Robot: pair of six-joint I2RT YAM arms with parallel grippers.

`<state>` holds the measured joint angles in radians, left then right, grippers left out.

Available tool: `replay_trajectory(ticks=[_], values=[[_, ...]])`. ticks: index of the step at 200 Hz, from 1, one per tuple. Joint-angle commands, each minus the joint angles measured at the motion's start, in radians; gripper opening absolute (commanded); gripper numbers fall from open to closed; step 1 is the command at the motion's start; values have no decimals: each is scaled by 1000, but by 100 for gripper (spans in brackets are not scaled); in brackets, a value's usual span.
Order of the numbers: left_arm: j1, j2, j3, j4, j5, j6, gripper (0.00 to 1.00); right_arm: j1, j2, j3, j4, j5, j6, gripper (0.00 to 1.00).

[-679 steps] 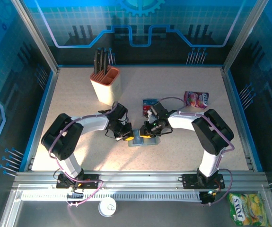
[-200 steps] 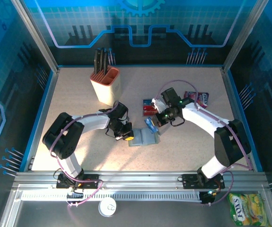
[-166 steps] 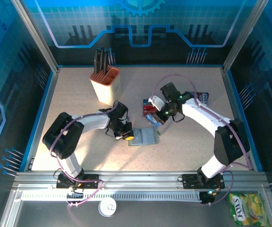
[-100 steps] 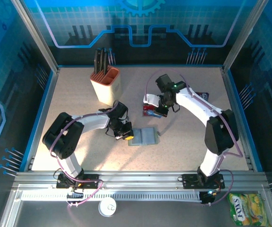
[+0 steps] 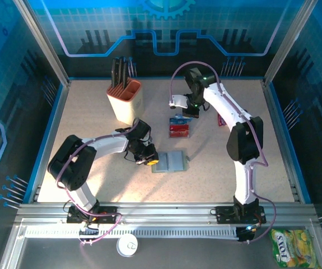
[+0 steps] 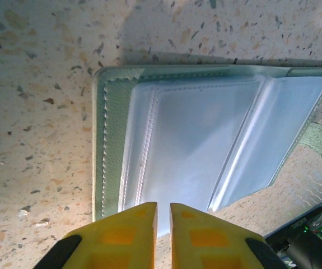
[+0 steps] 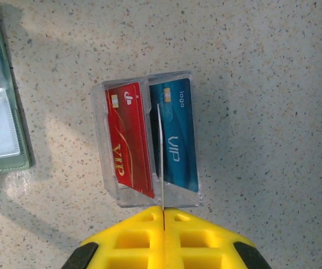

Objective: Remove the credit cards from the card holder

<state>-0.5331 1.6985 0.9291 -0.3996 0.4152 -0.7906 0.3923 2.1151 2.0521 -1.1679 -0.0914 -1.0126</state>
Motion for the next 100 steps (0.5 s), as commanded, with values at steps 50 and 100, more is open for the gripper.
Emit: replay_trajectory(ticks=[50,100], values=[[-2,-45,13,-37,-21,-42,16,-9,135,166,-129,-52,-62,0],[-10,-43,-2,-25,-21,-54,17,-8,160,160,-128,-49,-63,0]])
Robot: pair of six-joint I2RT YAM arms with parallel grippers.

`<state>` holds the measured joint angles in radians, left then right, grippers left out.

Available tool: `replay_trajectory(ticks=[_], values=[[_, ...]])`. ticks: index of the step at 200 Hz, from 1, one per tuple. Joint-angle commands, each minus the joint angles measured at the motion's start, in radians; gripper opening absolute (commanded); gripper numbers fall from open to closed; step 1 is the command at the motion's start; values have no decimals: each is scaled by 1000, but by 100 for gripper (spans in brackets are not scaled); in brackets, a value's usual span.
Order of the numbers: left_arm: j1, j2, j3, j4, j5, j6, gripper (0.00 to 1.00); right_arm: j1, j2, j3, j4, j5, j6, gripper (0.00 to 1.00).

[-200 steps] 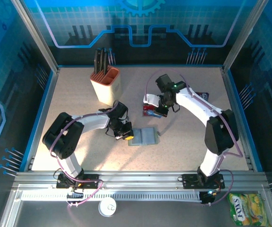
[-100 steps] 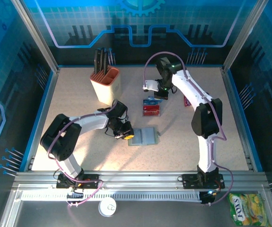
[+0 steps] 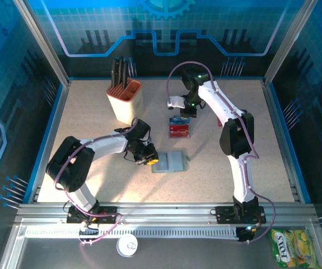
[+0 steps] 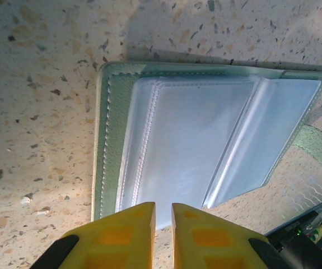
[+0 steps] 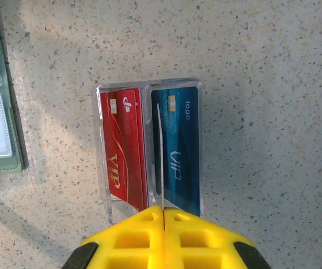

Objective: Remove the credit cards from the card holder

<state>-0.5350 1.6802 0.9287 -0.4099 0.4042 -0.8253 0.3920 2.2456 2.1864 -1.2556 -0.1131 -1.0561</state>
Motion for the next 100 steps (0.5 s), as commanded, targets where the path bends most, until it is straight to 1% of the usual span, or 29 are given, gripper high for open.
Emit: replay_trajectory(ticks=[1,39,51,61,84,95,100], values=[[-8,-25,-1,-14,-10,-19,17,-7,30,26,-41,-27,-19,0],[-9,-19,-8,-6,-7,-24,17,-7,43,24,-27,-36,-11,0],[-9,-16,-8,-5,-7,-25,17,-7,43,24,-20,-36,-7,3],[-10,-16,-8,-4,-8,-25,17,-8,46,21,-9,-28,-2,8],[-11,-14,-10,-1,-8,-25,17,-7,46,20,6,-20,7,12],[-10,-14,-11,-1,-8,-25,17,-6,39,12,34,-2,26,19],[-11,-14,-13,-2,-8,-26,17,-5,32,2,56,11,37,21]])
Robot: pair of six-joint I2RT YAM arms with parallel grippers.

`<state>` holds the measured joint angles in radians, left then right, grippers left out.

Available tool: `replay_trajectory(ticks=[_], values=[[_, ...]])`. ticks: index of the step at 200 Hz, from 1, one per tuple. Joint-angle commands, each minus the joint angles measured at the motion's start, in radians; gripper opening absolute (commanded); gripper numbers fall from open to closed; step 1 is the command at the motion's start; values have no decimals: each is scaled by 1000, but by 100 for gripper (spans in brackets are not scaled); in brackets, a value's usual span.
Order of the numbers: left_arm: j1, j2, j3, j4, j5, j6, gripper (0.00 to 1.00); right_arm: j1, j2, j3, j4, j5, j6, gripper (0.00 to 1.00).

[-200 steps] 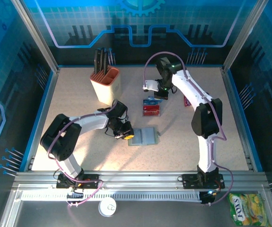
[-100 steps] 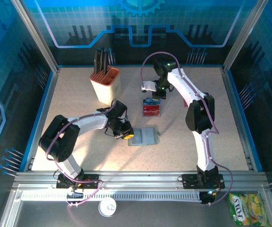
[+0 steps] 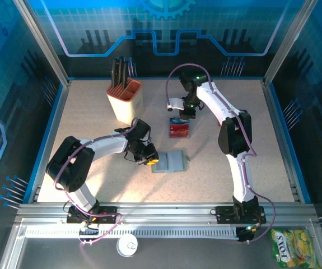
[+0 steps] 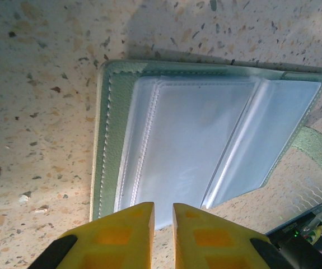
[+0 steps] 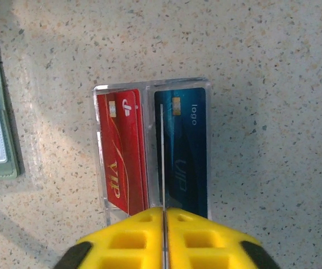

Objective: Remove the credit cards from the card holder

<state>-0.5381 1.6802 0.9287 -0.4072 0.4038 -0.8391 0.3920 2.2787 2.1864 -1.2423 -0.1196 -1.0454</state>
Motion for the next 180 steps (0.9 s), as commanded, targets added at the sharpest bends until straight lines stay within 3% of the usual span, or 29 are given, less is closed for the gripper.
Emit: replay_trajectory(ticks=[1,97,180], values=[[-8,-14,-12,-4,-8,-12,17,-5,-3,0,46,20,28,21],[-8,-32,-22,7,-20,3,17,22,-231,-341,379,45,280,27],[2,-33,-53,64,-14,6,14,96,-426,-693,649,93,866,27]])
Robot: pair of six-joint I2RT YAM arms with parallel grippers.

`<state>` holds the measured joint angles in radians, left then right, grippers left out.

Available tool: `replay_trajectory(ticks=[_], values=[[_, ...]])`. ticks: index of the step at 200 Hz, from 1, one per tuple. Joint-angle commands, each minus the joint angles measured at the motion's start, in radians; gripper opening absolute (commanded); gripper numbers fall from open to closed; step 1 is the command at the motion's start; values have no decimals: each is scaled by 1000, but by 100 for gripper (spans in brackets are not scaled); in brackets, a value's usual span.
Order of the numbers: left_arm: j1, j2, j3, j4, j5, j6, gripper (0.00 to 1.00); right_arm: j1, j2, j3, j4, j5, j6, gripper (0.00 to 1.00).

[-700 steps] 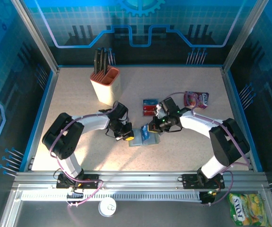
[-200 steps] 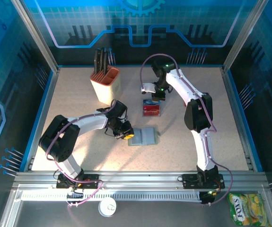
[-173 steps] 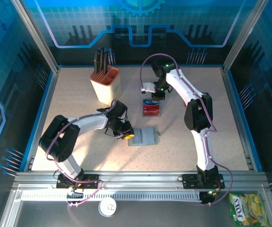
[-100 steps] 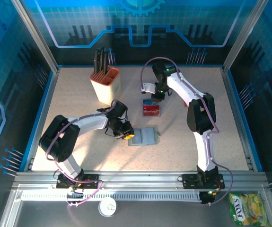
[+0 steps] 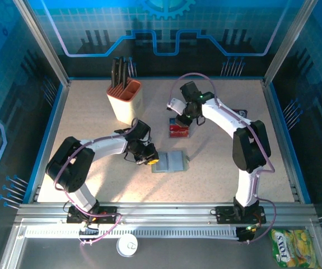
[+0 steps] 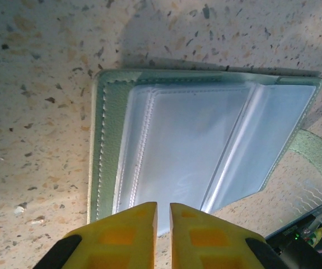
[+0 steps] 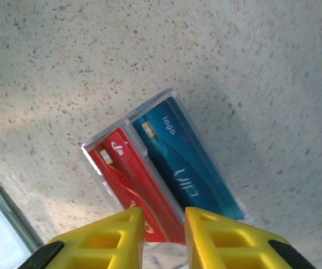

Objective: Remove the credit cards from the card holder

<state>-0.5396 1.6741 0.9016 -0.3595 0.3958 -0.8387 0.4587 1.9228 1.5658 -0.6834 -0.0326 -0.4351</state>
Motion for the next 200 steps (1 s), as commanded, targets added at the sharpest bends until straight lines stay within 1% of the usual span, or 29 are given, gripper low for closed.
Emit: replay_trajectory(ticks=[1,27,50,73,105,118,168,178,200], values=[[4,-27,-26,17,-7,6,14,32,-72,-74,91,6,263,27],[8,-33,-37,28,-2,6,14,70,-130,-165,116,-8,434,26],[12,-31,-43,34,3,9,13,93,-157,-227,127,-58,613,26],[15,-33,-49,37,7,12,13,102,-164,-276,152,-177,796,26],[24,-39,-60,34,10,20,10,142,-195,-367,235,-235,975,25],[28,-40,-65,30,11,26,8,159,-201,-393,264,-265,1005,24],[37,-36,-68,18,12,42,2,209,-180,-435,269,-310,1059,24],[37,-35,-67,15,12,44,2,216,-180,-448,280,-309,1084,24],[39,-30,-68,5,7,53,1,219,-169,-480,317,-348,1127,24]])
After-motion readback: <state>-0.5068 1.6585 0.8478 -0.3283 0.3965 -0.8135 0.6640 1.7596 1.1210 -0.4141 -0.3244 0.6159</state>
